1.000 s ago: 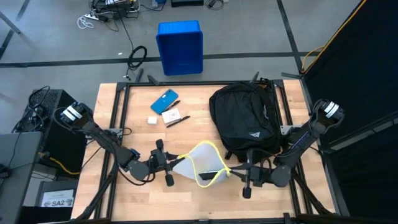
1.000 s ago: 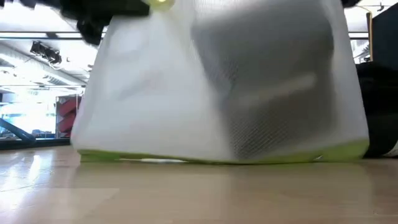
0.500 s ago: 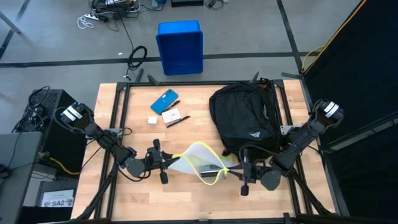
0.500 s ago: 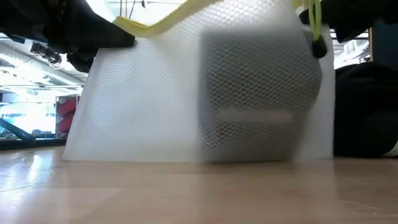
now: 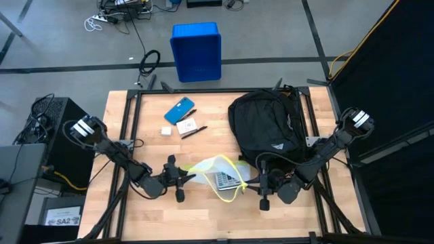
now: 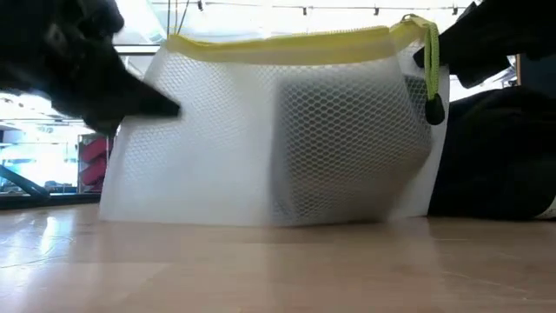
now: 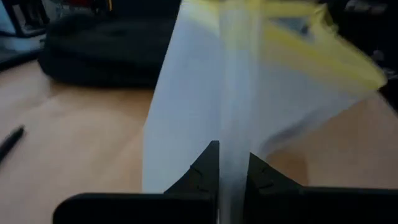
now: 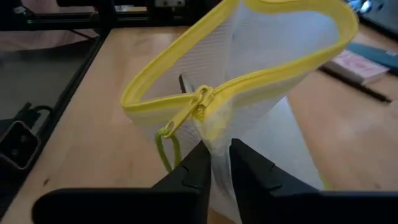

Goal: Unpack backpack
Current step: Put the bottom black pen into the white zip bag

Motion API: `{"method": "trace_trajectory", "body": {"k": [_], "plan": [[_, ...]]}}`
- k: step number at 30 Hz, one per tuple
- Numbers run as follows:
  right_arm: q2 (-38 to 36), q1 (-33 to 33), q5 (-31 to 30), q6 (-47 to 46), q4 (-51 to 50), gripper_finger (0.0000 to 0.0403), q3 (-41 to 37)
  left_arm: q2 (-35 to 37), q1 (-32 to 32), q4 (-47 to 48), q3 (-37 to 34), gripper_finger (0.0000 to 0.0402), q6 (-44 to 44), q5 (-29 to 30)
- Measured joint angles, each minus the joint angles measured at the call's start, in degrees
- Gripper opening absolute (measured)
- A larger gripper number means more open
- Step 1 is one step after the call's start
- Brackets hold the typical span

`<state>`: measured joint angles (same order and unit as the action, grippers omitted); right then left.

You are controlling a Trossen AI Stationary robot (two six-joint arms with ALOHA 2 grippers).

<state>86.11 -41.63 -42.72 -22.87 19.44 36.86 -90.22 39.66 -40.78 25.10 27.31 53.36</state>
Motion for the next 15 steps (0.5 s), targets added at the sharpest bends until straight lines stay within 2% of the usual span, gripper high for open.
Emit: {"method": "trace_trajectory", "body": {"k": [10,15], "plan": [[0.0,-1.3,0.9,0.5,-0.2,0.0090,0.0,-5.9,0.1,-5.0,-0.2,0.0000,4.1,0.7],[-1.0,-1.8,0.9,0.6,-1.5,0.0127,-0.1,-9.2,0.4,-11.0,-4.0,0.0000,10.1,0.8]]}}
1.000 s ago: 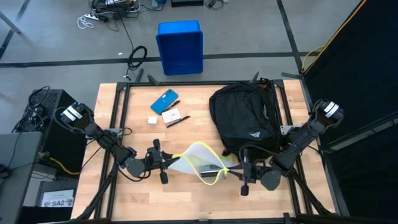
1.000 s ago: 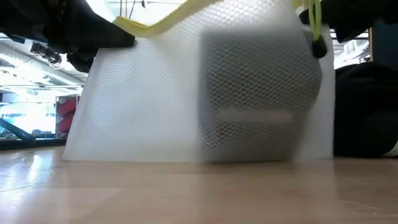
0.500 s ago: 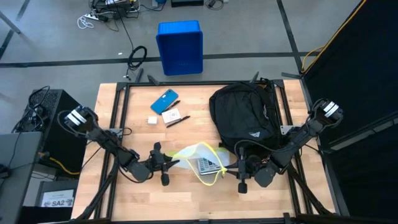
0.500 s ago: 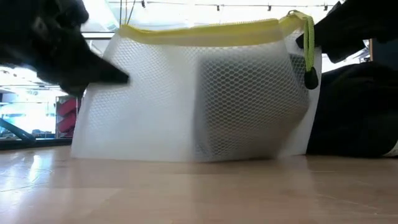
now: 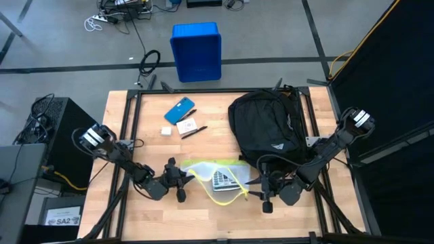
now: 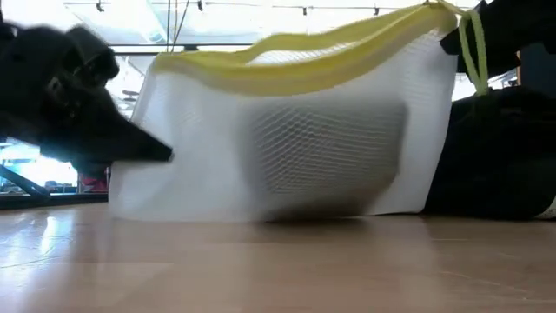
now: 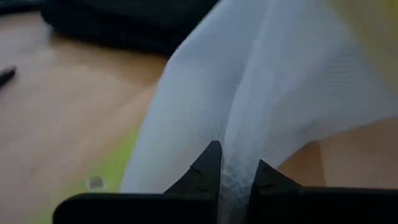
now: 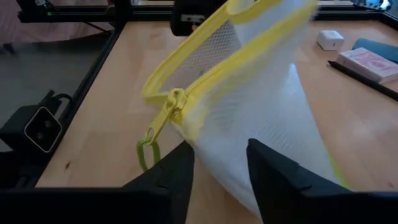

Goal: Unpack backpack
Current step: Put the bottom black pen into the white zip bag

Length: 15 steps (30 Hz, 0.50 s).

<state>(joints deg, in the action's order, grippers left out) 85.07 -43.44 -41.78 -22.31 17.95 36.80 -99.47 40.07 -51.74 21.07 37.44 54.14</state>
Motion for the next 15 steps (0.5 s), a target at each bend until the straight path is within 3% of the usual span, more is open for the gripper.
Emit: {"method": "trace_trajectory", "body": {"k": [7,12,15], "plan": [[-2.9,0.0,-0.1,0.9,-2.7,0.0175,0.0,-8.0,1.2,-16.5,-4.5,0.0000,2.1,0.7],[-4.6,0.6,-2.0,4.6,-2.3,0.0196,0.0,-11.0,1.4,-19.7,-4.2,0.0000,3.5,0.0],[-4.6,4.4,-1.9,5.6,-0.5,0.0202,0.0,-11.0,1.4,-20.2,-4.2,0.0000,3.5,-0.1]]}}
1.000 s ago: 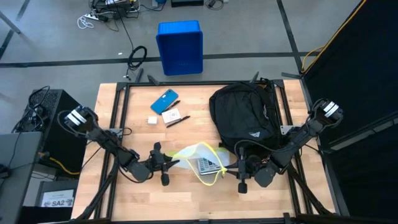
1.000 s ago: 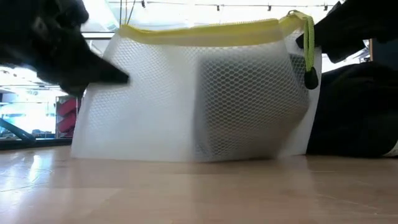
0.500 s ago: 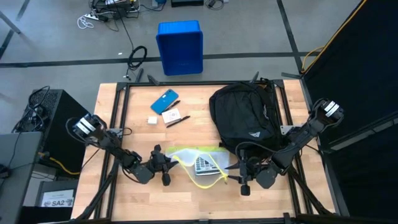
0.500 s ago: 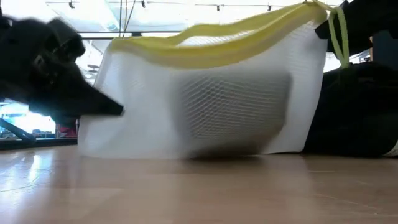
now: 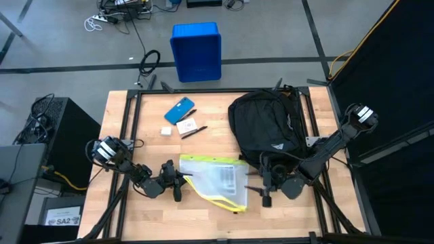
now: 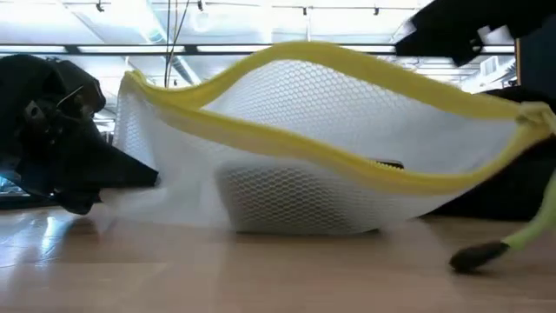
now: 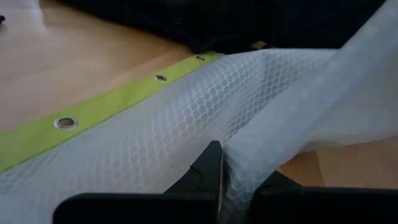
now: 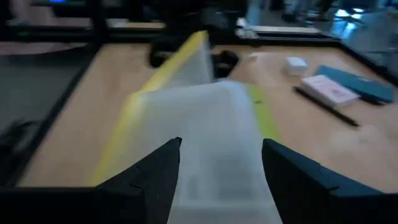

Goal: Unpack backpack
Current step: Put the bottom black pen into the white zip bag

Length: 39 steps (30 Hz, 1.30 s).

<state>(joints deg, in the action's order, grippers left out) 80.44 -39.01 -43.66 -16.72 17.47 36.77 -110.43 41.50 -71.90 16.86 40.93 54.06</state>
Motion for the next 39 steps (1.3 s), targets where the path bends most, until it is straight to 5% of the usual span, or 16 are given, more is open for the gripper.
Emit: {"method": "trace_trajectory", "body": {"k": [12,20,30,39], "plan": [[0.6,28.7,30.9,12.1,0.0,0.0190,3.9,0.0,0.0,-1.4,0.0,0.0000,-0.1,-1.3],[15.8,43.4,48.5,19.0,-6.5,0.0193,16.7,0.0,-0.2,-1.7,-0.1,0.0000,-0.3,-2.0],[35.1,51.3,50.3,29.4,-21.4,0.0209,38.1,0.0,-0.2,-2.1,0.0,0.0000,-0.4,-2.8],[42.7,56.0,51.8,33.0,-22.2,0.0206,45.2,0.0,-0.2,-2.1,0.6,0.0000,-0.5,-3.4]]}}
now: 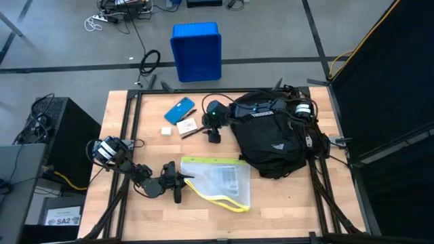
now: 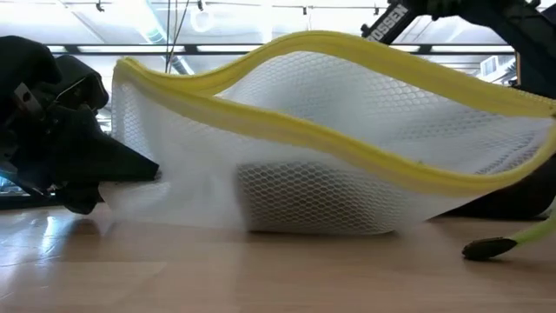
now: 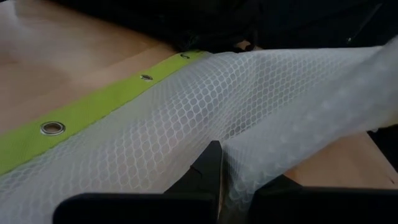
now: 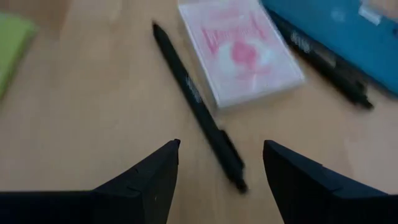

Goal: Unpack backpack
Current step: Put the bottom black pen into the white zip bag

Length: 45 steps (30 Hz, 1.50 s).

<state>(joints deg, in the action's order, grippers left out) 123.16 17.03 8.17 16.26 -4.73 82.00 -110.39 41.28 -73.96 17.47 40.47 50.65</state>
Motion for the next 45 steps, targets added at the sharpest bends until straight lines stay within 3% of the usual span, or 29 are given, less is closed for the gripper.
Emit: {"method": "trace_trajectory", "body": {"k": [9,17,24,31,38,45], "plan": [[2.1,0.2,-3.1,2.6,0.2,0.0184,0.7,0.0,0.0,0.0,0.4,0.0000,-1.3,-0.1],[2.2,-0.7,-4.9,2.9,-1.8,0.0111,0.8,0.0,0.0,0.0,0.4,0.0000,-1.3,0.0],[2.3,-1.1,-5.0,1.4,-10.6,0.0062,4.5,0.0,0.0,0.0,0.8,0.0000,-1.3,0.1],[2.3,-2.0,-5.1,1.1,-18.7,0.0054,6.9,0.0,0.0,-0.1,0.9,0.0000,-1.3,0.1],[1.8,-4.7,-7.2,-1.2,-23.3,0.0018,7.3,0.0,0.0,-0.1,1.1,0.0000,-1.4,0.1],[1.8,-6.0,-6.1,0.7,-24.3,0.0050,13.5,0.0,0.0,-0.3,1.1,0.0000,-1.4,-1.1]]}}
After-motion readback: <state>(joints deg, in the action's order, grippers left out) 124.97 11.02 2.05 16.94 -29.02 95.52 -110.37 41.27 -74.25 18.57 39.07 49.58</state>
